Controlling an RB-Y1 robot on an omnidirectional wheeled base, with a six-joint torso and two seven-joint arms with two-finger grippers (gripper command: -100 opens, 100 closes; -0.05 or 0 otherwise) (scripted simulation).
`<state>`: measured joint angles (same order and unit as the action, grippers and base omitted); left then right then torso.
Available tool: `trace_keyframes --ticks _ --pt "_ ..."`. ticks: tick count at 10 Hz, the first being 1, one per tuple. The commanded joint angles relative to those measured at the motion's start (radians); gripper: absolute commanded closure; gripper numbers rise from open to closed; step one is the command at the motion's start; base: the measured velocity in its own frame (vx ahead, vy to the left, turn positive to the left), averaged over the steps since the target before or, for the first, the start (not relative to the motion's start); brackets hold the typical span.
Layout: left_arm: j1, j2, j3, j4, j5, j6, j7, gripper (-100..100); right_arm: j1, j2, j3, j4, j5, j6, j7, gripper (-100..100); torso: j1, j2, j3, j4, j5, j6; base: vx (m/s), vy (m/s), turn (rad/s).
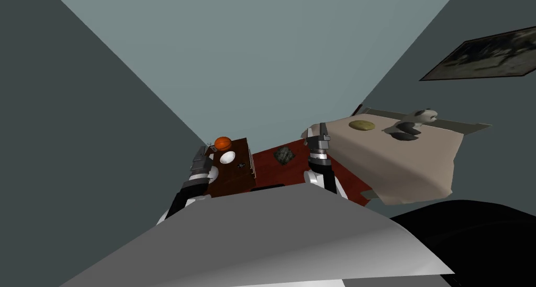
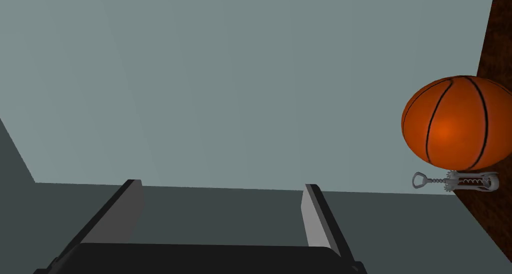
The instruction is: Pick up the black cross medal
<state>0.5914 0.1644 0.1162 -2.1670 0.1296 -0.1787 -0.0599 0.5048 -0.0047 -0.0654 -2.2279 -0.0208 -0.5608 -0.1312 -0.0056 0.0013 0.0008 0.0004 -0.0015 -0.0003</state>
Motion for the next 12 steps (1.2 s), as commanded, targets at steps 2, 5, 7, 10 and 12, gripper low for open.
trace_keyframes --ticks 2,5,7,10,12 --pt "0.003 0.019 0.016 0.021 0.02 0.065 0.014 -100 0.0 0.0 0.0 0.0 0.0 0.0 0.0 0 0.002 -0.001 0.0 0.0 0.001 0.001 0.007 -0.05 -0.094" --pt "0.018 0.043 0.031 0.072 0.048 0.145 0.033 -100 0.0 0.0 0.0 0.0 0.0 0.0 0.0 0 0.003 -0.001 0.0 0.0 0.001 0.0 0.011 -0.05 -0.108" --pt "0.018 0.043 0.031 0.072 0.048 0.148 0.033 -100 0.0 0.0 0.0 0.0 0.0 0.0 0.0 0 0.004 -0.002 -0.001 0.0 0.001 0.0 0.018 -0.029 -0.039" --pt "0.036 0.064 0.046 0.127 0.076 0.236 0.054 -100 0.0 0.0 0.0 0.0 0.0 0.0 0.0 0 0.002 -0.003 -0.002 -0.001 0.001 0.0 0.043 -0.054 -0.146" --pt "0.045 0.074 0.053 0.156 0.09 0.281 0.065 -100 0.0 0.0 0.0 0.0 0.0 0.0 0.0 0 0.003 -0.004 -0.002 -0.001 0.001 0.0 0.05 -0.043 -0.1"
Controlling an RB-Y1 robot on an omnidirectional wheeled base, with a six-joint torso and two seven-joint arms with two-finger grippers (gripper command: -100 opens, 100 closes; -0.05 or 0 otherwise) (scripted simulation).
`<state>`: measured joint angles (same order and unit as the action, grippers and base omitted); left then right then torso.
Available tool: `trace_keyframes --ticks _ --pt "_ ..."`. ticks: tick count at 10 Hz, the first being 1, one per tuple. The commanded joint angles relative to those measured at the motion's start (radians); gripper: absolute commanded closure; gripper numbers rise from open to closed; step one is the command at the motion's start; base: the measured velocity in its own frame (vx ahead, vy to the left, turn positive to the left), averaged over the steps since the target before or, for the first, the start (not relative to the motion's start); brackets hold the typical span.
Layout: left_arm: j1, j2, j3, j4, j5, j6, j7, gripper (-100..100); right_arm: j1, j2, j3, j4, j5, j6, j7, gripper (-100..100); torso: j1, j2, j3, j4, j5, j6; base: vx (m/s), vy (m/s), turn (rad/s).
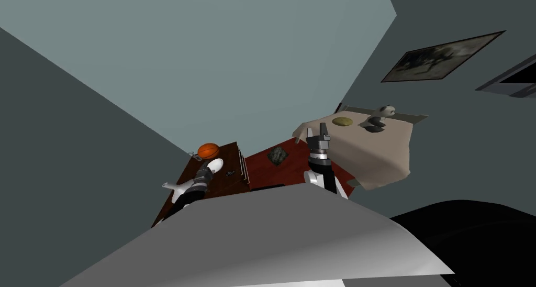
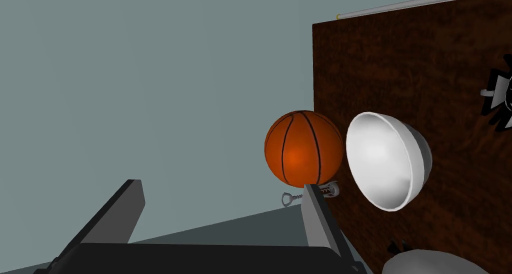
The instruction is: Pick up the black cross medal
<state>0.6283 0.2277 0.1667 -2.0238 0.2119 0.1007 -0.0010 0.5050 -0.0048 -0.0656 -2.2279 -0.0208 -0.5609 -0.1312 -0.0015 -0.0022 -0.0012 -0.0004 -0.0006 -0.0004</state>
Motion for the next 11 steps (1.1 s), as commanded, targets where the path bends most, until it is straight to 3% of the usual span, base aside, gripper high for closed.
trace_keyframes --ticks 1,6,11 --pt "0.017 0.021 0.009 0.041 0.021 0.047 0.018 -100 0.0 0.0 0.0 0.0 0.0 0.0 0.0 0 0.0 0.0 0.0 0.0 0.0 0.0 0.059 -0.03 -0.177" --pt "0.047 0.047 0.028 0.129 0.06 0.18 0.053 -100 0.0 0.0 0.0 0.0 0.0 0.0 0.0 0 0.001 -0.001 -0.001 0.0 0.0 0.0 0.077 -0.028 -0.134" --pt "0.067 0.063 0.039 0.187 0.084 0.277 0.077 -100 0.0 0.0 0.0 0.0 0.0 0.0 0.0 0 0.002 -0.002 -0.001 0.0 0.0 0.0 0.083 -0.006 -0.104"
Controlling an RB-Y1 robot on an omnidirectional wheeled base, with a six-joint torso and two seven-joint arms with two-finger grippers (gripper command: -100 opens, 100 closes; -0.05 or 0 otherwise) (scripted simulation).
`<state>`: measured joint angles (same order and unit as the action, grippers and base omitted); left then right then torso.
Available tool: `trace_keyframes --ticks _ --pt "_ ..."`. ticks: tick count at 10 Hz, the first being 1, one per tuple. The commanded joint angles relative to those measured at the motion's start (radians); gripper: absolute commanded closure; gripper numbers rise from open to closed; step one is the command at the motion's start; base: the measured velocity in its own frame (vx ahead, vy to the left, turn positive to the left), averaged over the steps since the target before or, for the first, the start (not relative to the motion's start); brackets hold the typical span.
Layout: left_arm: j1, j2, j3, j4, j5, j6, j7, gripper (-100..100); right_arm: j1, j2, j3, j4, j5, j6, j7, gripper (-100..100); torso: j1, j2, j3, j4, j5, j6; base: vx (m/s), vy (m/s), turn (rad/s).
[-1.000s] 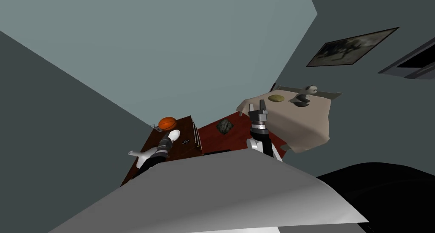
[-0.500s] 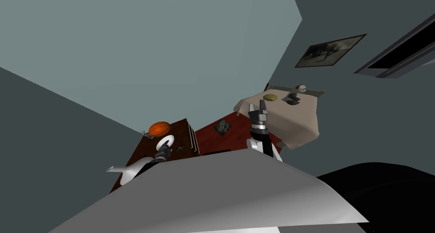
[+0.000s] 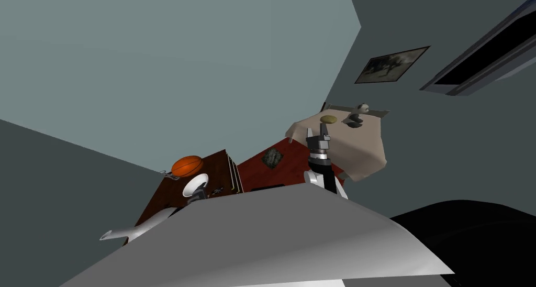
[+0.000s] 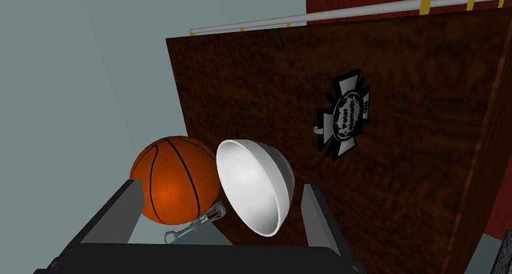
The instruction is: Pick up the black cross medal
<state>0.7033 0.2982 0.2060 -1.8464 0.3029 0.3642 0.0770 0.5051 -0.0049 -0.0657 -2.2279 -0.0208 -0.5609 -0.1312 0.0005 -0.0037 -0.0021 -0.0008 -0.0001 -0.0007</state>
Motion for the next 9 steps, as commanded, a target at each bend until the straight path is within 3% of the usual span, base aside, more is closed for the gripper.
trace_keyframes --ticks 1,4,9 --pt "0.003 0.0 0.005 0.037 0.005 0.05 0.011 -100 0.0 0.0 0.0 0.0 0.0 0.0 0.0 0 0.0 0.0 0.0 0.0 0.0 0.0 0.088 -0.016 -0.136" --pt "0.013 0.008 0.01 0.065 0.016 0.103 0.023 -100 0.0 0.0 0.0 0.0 0.0 0.0 0.0 0 -0.001 -0.001 0.0 0.0 0.0 0.0 0.081 -0.009 -0.091" --pt "0.054 0.035 0.025 0.171 0.053 0.253 0.069 -100 0.0 0.0 0.0 0.0 0.0 0.0 0.0 0 0.0 -0.001 -0.001 0.0 0.0 0.0 0.106 0.009 -0.154"
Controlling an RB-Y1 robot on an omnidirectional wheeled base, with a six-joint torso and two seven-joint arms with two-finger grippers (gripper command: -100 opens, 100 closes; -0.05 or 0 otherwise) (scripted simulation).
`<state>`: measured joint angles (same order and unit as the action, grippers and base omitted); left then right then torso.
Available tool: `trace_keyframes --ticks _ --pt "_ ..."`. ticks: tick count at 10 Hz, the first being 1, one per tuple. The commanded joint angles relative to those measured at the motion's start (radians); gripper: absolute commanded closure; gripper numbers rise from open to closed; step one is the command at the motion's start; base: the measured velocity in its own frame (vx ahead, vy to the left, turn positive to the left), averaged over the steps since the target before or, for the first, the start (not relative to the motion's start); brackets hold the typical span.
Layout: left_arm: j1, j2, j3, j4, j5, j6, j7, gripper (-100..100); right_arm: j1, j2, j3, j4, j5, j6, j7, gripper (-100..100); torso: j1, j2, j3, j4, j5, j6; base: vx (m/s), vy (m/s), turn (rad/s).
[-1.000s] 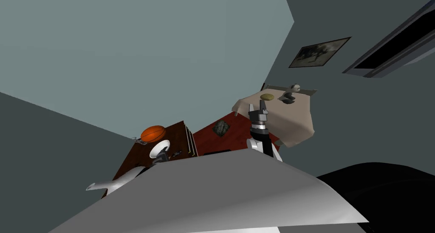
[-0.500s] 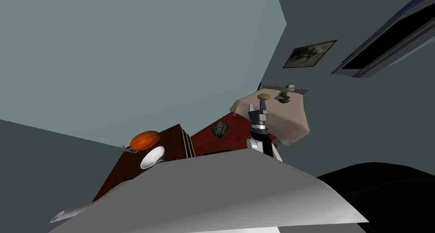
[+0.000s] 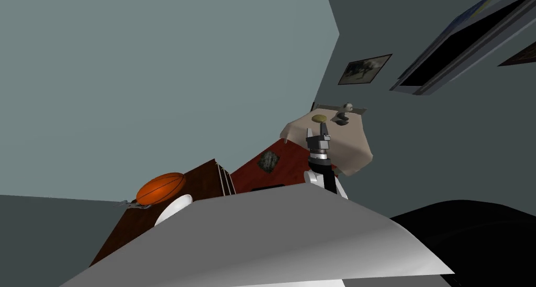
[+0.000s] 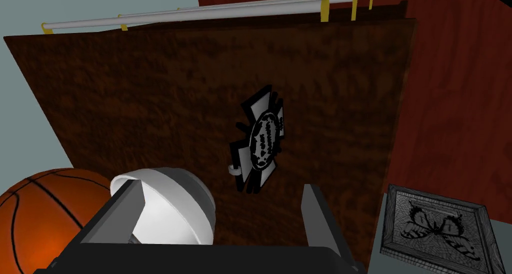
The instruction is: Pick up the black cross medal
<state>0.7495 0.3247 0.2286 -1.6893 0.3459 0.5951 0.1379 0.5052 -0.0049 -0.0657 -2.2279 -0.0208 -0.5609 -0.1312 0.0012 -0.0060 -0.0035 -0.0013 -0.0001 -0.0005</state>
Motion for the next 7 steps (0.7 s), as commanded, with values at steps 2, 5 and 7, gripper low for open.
trace_keyframes --ticks 2,5,7 --pt "0.017 0.014 0.005 0.038 0.017 0.076 0.019 -100 0.0 0.0 0.0 0.0 0.0 0.0 0.0 0 -0.001 0.001 0.0 0.0 0.0 0.0 0.097 0.007 -0.104" --pt "0.036 0.022 0.008 0.084 0.029 0.146 0.04 -100 0.0 0.0 0.0 0.0 0.0 0.0 0.0 0 0.0 0.001 0.0 0.0 0.0 0.0 0.101 0.027 -0.12" --pt "0.053 0.026 0.009 0.125 0.036 0.205 0.059 -100 0.0 0.0 0.0 0.0 0.0 0.0 0.0 0 -0.001 0.001 0.0 0.0 0.0 0.0 0.131 0.018 -0.175"
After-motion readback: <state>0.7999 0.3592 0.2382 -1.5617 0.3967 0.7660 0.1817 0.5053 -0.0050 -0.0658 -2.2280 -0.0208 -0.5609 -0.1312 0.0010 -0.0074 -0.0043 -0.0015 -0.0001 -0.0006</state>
